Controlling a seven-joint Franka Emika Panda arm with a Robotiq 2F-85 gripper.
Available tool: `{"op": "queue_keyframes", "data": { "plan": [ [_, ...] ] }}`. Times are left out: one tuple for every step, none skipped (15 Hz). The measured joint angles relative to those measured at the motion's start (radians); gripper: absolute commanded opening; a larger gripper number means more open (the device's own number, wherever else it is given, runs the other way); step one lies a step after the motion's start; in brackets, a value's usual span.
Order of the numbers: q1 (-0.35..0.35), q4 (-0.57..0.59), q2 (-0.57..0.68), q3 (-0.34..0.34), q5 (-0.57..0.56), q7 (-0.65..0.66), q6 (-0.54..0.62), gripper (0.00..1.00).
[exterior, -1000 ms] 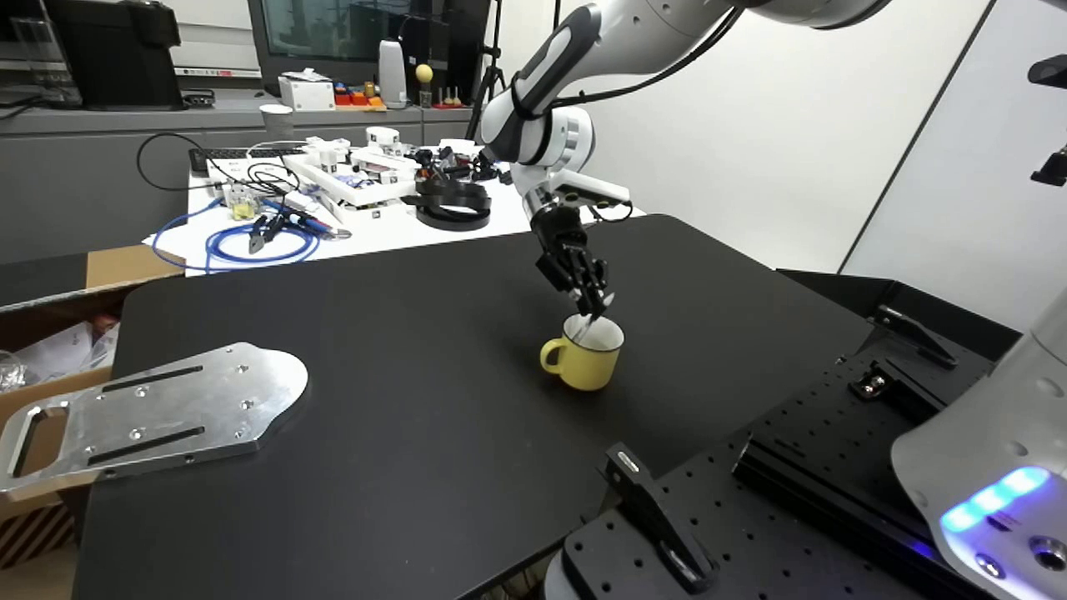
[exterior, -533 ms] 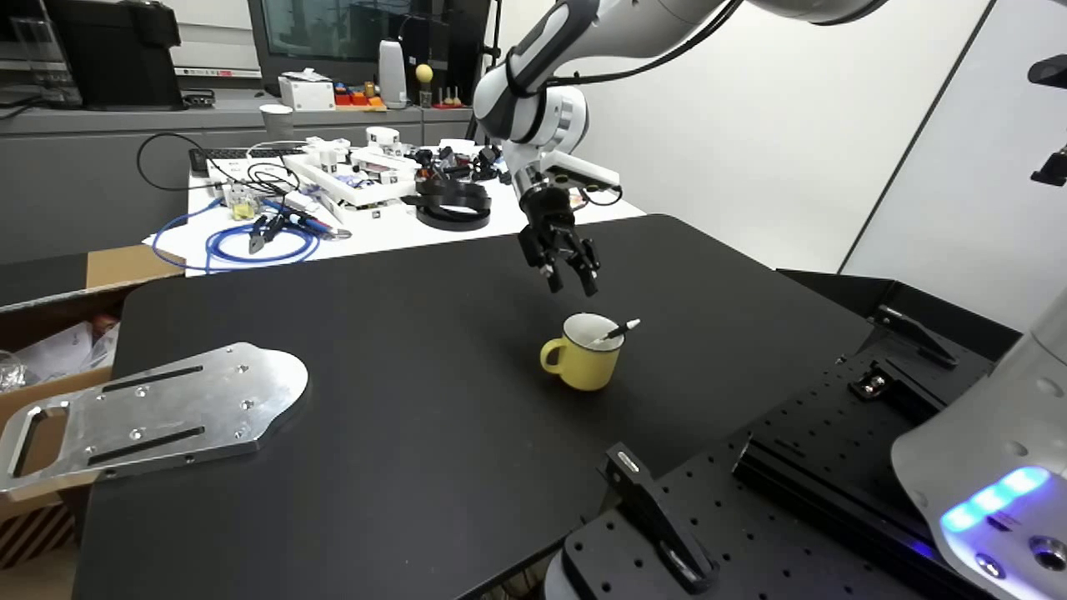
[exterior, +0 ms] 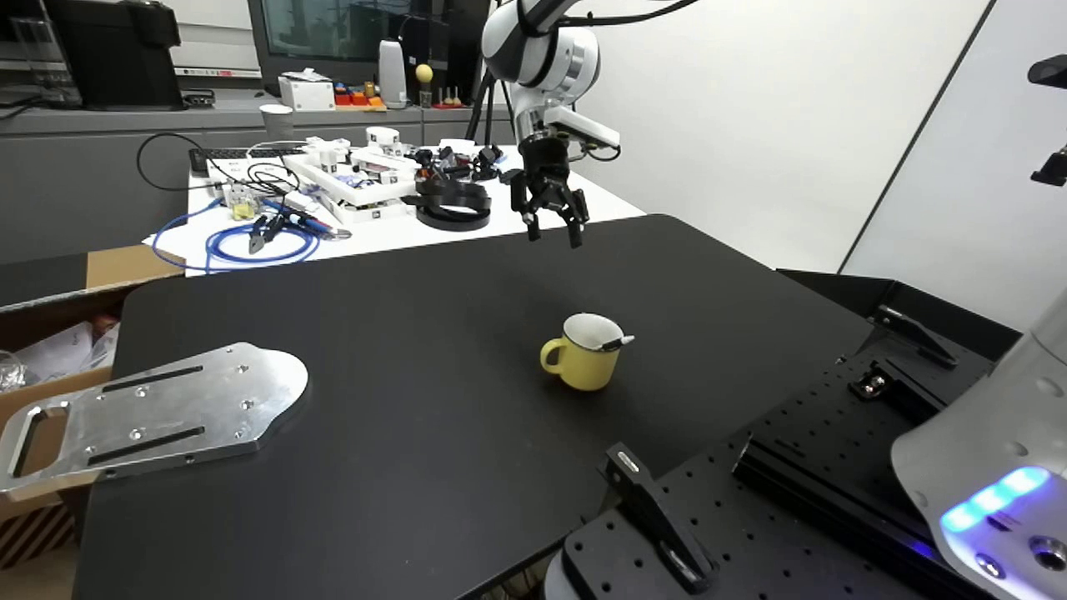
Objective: Put the pen in the mug
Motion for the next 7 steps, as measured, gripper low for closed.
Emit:
{"op": "queue_keyframes", "data": {
  "plan": [
    [0.0, -0.037, -0.024, -0.004, -0.005, -0.018, 0.078, 1.0],
    [0.003, -0.083, -0.052, -0.008, -0.016, -0.037, 0.16, 1.0],
    [0.005, -0.132, -0.081, -0.01, -0.024, -0.056, 0.242, 1.0],
    [0.006, -0.155, -0.096, -0.008, -0.025, -0.06, 0.264, 1.0],
    [0.006, -0.155, -0.095, -0.007, -0.025, -0.06, 0.258, 1.0],
    [0.006, -0.154, -0.092, -0.006, -0.025, -0.06, 0.258, 1.0],
    [0.006, -0.153, -0.088, -0.006, -0.025, -0.06, 0.258, 1.0]
  ]
}}
